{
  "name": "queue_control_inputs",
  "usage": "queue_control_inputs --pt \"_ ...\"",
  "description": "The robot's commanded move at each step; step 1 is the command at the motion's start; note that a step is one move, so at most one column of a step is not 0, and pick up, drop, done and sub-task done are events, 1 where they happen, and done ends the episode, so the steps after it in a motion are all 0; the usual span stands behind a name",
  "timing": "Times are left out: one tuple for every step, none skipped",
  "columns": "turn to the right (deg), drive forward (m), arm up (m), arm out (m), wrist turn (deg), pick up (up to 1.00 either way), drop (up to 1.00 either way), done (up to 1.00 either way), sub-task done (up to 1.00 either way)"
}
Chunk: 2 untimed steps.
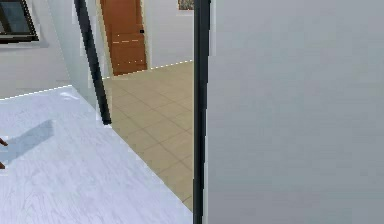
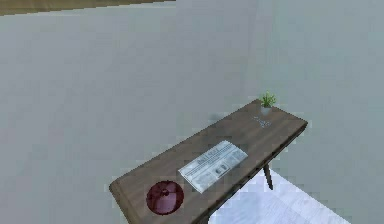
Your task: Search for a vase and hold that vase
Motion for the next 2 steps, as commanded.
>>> queue_control_inputs --pt "0.0 0.00 0.24 0.00 0.0 0.00 0.00 0.00 0.00" --pt "0.0 0.00 0.00 0.14 0.0 0.00 0.00 0.00 0.00"
